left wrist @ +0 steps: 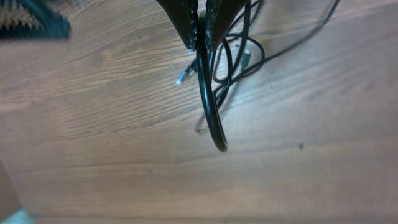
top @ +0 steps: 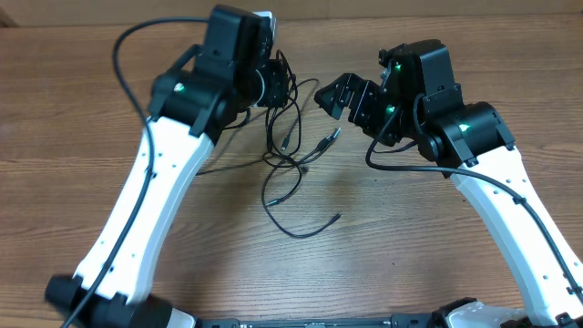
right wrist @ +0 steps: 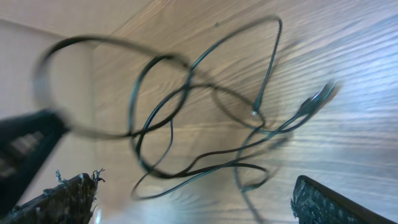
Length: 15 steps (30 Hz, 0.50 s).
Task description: Untangle cables
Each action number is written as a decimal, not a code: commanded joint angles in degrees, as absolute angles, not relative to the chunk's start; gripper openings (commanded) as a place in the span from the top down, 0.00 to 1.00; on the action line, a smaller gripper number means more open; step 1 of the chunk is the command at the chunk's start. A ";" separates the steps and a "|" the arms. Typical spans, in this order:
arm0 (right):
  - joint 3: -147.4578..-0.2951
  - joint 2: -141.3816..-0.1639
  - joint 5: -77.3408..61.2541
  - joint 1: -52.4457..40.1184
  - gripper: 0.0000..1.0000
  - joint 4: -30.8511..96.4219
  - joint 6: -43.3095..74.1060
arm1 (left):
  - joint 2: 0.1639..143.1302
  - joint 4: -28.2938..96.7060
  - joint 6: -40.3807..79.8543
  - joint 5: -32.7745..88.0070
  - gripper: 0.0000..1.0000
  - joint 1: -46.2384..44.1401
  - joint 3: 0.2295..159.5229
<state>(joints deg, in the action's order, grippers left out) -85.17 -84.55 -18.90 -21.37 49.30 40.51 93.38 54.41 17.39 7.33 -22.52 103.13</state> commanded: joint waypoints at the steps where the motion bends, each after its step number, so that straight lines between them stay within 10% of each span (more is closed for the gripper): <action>1: -85.89 -83.48 -12.91 -21.15 0.00 49.23 39.94 | 87.92 54.78 6.92 8.84 0.96 -22.41 104.05; 15: -85.89 -83.48 -16.29 -21.15 0.01 46.78 24.97 | 79.26 55.48 4.19 8.60 0.96 -22.41 104.05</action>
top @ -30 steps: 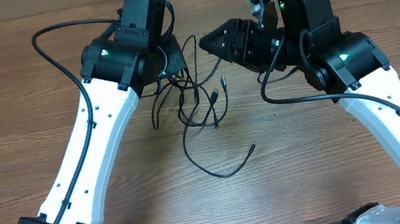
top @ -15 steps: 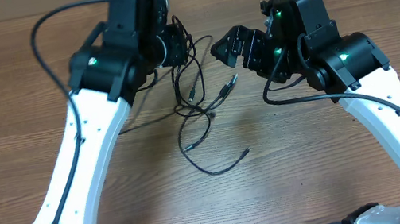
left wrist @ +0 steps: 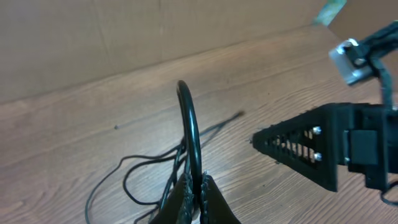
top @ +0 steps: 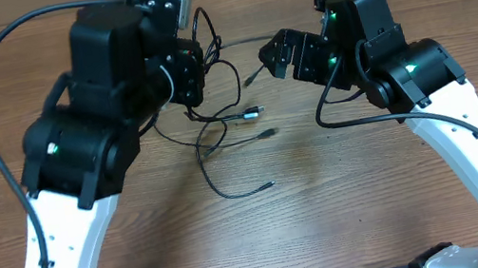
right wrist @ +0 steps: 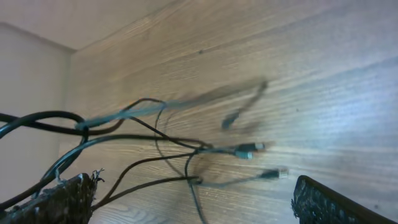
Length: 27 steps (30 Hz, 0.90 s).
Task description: Untangle cables
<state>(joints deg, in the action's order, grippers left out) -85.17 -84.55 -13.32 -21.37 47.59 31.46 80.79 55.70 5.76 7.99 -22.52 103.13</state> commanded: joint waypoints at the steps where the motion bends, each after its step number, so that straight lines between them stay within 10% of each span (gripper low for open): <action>1: -85.89 -83.48 -18.37 -21.15 0.01 46.22 23.05 | 79.22 55.57 4.19 8.60 0.96 -22.41 104.05; 27: -85.86 -85.62 -32.99 -21.30 0.15 40.40 -5.06 | 79.29 55.37 1.19 23.05 0.96 -22.48 104.05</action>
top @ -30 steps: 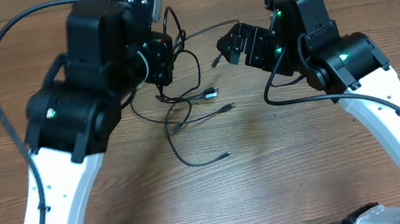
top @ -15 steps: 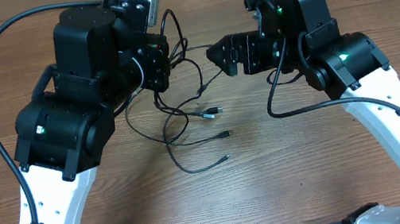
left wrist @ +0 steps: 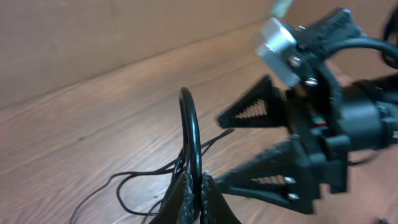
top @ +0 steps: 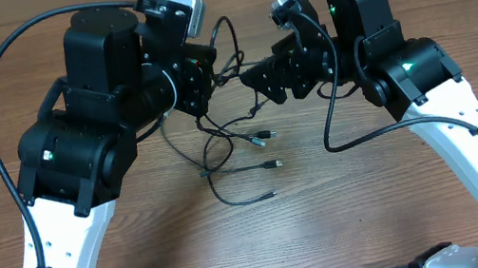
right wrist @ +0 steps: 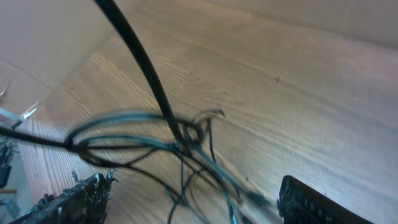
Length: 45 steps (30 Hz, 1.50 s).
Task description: Untangle cables
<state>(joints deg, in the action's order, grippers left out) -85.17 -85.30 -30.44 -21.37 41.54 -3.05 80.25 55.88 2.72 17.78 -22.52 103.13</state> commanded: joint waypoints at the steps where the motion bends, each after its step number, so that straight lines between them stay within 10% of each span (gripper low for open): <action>1: -85.86 -85.65 -33.69 -21.32 0.15 39.88 -5.08 | 79.29 55.33 1.19 23.92 0.96 -22.50 104.05; 10: -85.84 -86.26 -34.81 -21.54 0.32 39.75 -9.52 | 79.26 50.87 1.34 34.04 0.96 -22.48 104.03; 17: -85.84 -86.65 -34.72 -21.52 0.95 39.33 -9.50 | 79.29 50.57 1.43 35.38 0.96 -22.48 104.05; 26: -85.84 -86.63 -24.47 -19.57 0.96 39.48 3.22 | 79.29 53.82 1.45 29.50 0.95 -22.48 104.03; 30: -85.91 -86.56 -24.45 -17.52 0.96 39.48 7.40 | 79.29 55.75 1.45 26.24 0.62 -22.48 104.03; 33: -85.91 -86.24 -24.75 -15.70 0.96 39.53 10.20 | 79.29 58.83 1.45 21.10 0.10 -22.48 104.03; 45: -85.91 -83.00 -34.87 -12.45 0.96 39.05 10.98 | 79.40 63.26 5.10 17.39 0.00 -22.48 103.98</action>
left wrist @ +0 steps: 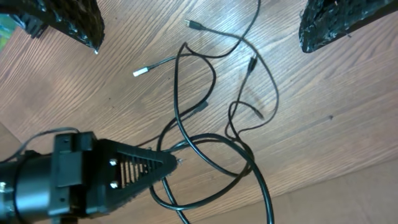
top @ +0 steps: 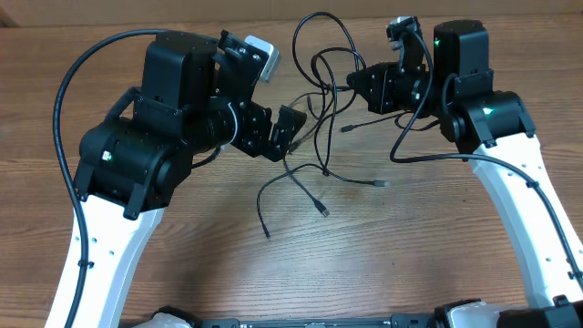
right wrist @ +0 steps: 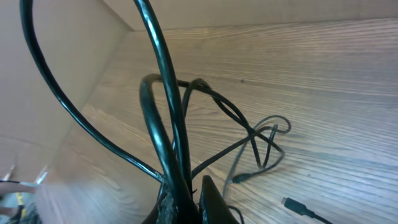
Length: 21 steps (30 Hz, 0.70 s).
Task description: Untangle cables
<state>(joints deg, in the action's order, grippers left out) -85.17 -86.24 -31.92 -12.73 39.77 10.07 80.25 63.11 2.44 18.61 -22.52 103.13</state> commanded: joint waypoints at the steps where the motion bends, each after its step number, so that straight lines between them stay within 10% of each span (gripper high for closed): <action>1: -85.91 -82.74 -34.87 -12.45 0.96 39.03 11.03 | 79.40 63.26 6.22 17.34 0.00 -22.48 103.98; 21: -85.95 -79.64 -39.44 -12.27 0.96 35.57 15.31 | 85.67 66.15 23.70 6.00 0.00 -22.48 103.98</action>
